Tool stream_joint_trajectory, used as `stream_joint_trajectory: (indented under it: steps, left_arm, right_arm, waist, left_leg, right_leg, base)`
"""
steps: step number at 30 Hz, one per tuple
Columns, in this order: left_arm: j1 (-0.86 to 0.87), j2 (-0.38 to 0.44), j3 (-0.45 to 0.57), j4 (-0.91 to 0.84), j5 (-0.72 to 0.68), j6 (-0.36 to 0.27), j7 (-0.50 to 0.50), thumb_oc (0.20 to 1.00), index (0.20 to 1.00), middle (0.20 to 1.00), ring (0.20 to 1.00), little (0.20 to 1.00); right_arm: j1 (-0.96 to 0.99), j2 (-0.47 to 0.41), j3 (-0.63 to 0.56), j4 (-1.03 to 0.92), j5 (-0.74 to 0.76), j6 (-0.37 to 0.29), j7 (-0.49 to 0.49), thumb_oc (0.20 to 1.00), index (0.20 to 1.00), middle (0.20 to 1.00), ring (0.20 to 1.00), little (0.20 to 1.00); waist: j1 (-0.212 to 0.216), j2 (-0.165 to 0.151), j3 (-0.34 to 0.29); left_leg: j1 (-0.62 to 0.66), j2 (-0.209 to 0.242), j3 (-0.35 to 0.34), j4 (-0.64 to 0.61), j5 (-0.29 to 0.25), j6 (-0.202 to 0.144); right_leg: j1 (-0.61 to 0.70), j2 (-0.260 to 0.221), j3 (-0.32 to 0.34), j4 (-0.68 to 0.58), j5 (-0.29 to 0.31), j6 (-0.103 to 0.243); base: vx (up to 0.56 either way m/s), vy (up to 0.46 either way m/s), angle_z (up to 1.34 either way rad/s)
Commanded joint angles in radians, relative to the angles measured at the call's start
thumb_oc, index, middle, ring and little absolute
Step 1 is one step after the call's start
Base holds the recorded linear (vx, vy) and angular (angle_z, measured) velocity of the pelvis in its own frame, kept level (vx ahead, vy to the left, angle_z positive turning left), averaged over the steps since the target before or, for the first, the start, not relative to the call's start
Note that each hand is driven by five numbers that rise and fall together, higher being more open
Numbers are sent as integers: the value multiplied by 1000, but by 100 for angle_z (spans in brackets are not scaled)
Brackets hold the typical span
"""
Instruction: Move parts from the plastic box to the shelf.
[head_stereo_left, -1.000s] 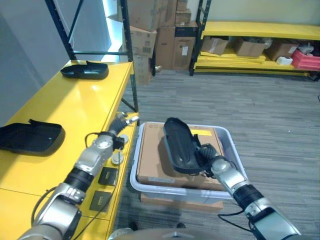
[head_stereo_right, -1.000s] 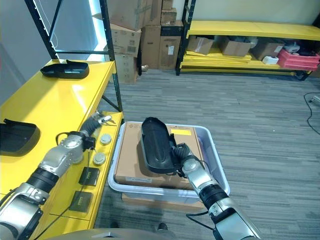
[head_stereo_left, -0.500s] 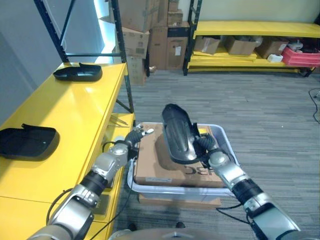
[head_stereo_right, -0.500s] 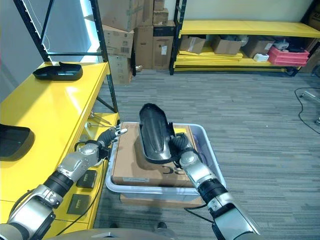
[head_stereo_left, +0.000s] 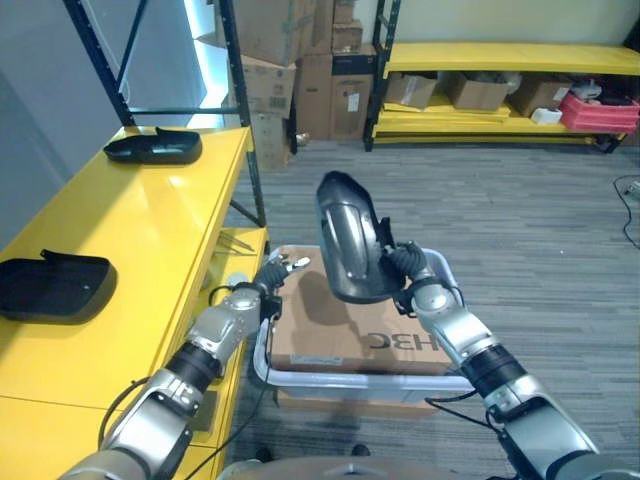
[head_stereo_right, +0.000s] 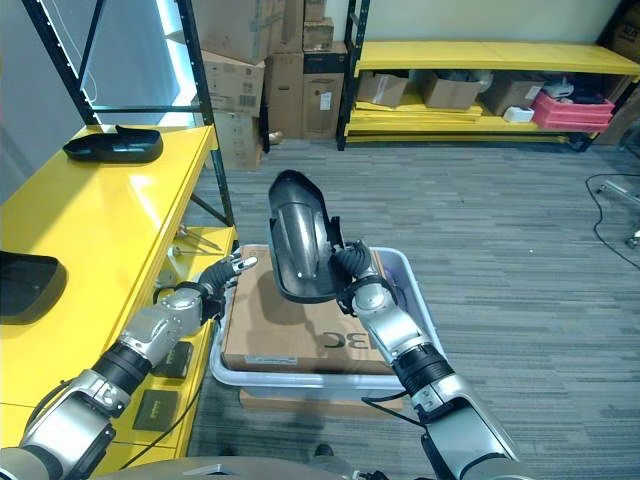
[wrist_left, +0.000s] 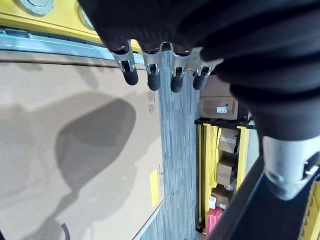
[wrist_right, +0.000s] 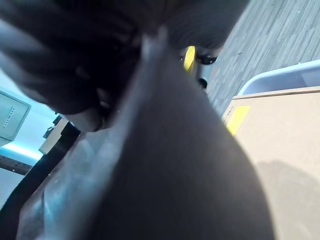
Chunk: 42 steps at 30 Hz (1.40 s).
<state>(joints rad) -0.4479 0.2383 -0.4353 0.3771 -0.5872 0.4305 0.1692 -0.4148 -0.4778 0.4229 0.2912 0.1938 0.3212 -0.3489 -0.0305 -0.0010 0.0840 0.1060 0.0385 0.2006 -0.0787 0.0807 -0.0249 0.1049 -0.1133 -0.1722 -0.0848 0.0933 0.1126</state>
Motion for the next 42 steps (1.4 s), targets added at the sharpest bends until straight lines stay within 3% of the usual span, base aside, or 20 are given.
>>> stream_joint_trajectory:
  steps: [1,11,16,19,28,38,42]
  left_arm:
    - [-135,-46,-37,109,-22,-45,-2,1000,1000,1000,1000,1000]
    - [-136,-56,-28,65,-94,-130,32,1000,1000,1000,1000,1000]
    - [-127,-61,-10,10,-153,-222,33,1000,1000,1000,1000,1000]
    - [-117,-62,-3,-39,-180,-233,19,1000,1000,1000,1000,1000]
    - [-100,-51,-35,-136,-143,-201,-36,1000,1000,1000,1000,1000]
    - [-99,-27,-69,-106,-26,-61,9,1000,1000,1000,1000,1000]
    - [-96,-22,-79,-30,31,-43,43,1000,1000,1000,1000,1000]
  right_arm:
    - [-150,26,-31,-35,12,-75,-6,200,200,200,200,200]
    - [-147,48,-13,-41,2,-54,-7,200,200,200,200,200]
    - [-139,53,-13,-40,11,-47,-22,200,200,200,200,200]
    - [-132,55,-14,-33,9,-49,-29,200,200,200,200,200]
    - [-117,52,-25,-34,22,-58,-36,200,200,200,200,200]
    - [-121,47,-27,-32,26,-50,-34,200,200,200,200,200]
    - [-124,47,-22,-29,29,-44,-37,200,200,200,200,200]
  waist:
    - [22,-12,-38]
    - [24,-14,-34]
    - [28,-16,-30]
    - [33,-18,-27]
    - [35,-20,-23]
    - [33,-16,-25]
    - [33,-16,-26]
  left_leg:
    - [4,5,-11,41,-87,4]
    - [7,4,-12,41,-86,2]
    - [8,3,-16,41,-87,1]
    - [6,2,-19,45,-88,2]
    - [7,3,-20,41,-87,4]
    - [9,3,-16,43,-87,5]
    - [10,3,-17,42,-87,5]
  right_leg:
    - [-30,-29,-46,-2,10,63]
    - [-28,-29,-47,-2,11,63]
    - [-26,-30,-51,-2,12,63]
    - [-25,-32,-54,-1,12,63]
    - [-25,-30,-54,0,11,62]
    - [-25,-26,-46,-1,10,63]
    - [-25,-26,-43,-2,10,64]
  base:
    - [0,0,0]
    - [0,0,0]
    - [0,0,0]
    - [0,0,0]
    - [0,0,0]
    - [0,0,0]
    - [0,0,0]
